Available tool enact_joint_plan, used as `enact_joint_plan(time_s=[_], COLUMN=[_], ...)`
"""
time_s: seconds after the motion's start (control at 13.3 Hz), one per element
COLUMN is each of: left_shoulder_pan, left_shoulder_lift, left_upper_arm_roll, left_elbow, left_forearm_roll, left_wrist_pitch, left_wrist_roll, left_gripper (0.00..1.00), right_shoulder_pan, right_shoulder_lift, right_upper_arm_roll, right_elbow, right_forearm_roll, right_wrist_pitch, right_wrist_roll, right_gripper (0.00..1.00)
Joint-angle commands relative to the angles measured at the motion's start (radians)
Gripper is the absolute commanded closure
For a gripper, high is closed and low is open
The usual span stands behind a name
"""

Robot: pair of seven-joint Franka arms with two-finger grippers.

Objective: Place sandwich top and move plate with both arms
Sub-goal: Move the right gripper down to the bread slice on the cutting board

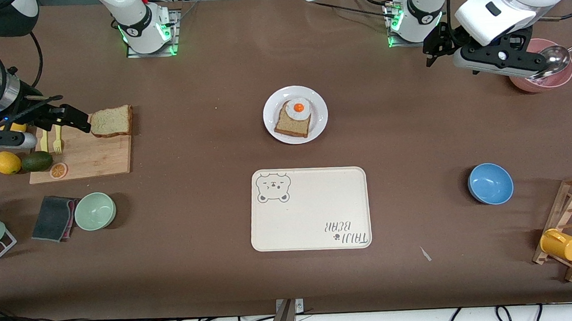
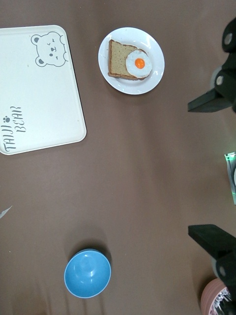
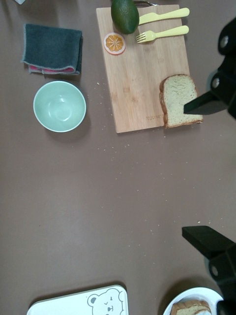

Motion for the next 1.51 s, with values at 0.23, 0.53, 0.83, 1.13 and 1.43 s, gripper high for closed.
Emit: enact_joint_plan(time_s=[0.23,0.53,0.83,1.13,1.43], left_shoulder_pan=[0.002,0.002,-0.002,-0.002,-0.002], left_shoulder_lift=[-0.004,-0.002,-0.001,-0.003,-0.003], left_upper_arm_roll=[-0.004,-0.008,-0.021,-0.021,-0.024], left_elbow=[0.015,0.015,0.015,0.017,0.017], left_forearm_roll=[-0.024,-0.026,-0.019,-0.016,-0.016], left_wrist_pitch=[-0.010,-0.010,-0.010,-0.010,-0.010], left_wrist_roll=[-0.011,-0.011,-0.013,-0.035,-0.039], left_gripper=[0.00,0.00,0.00,0.00,0.00], right_shoulder_pan=[-0.010,-0.010,-0.010,-0.010,-0.010], right_shoulder_lift=[0.013,0.009,0.003,-0.019,0.001], right_upper_arm_roll=[0.011,0.018,0.052,0.055,0.058], right_elbow=[0.021,-0.059,-0.212,-0.431,-0.602], right_forearm_roll=[-0.007,-0.021,-0.036,-0.047,-0.119], right_wrist_pitch=[0.003,0.028,0.179,0.367,0.543], right_wrist_roll=[0.018,0.015,0.018,0.018,0.019], right_gripper=[0.00,0.00,0.00,0.00,0.00])
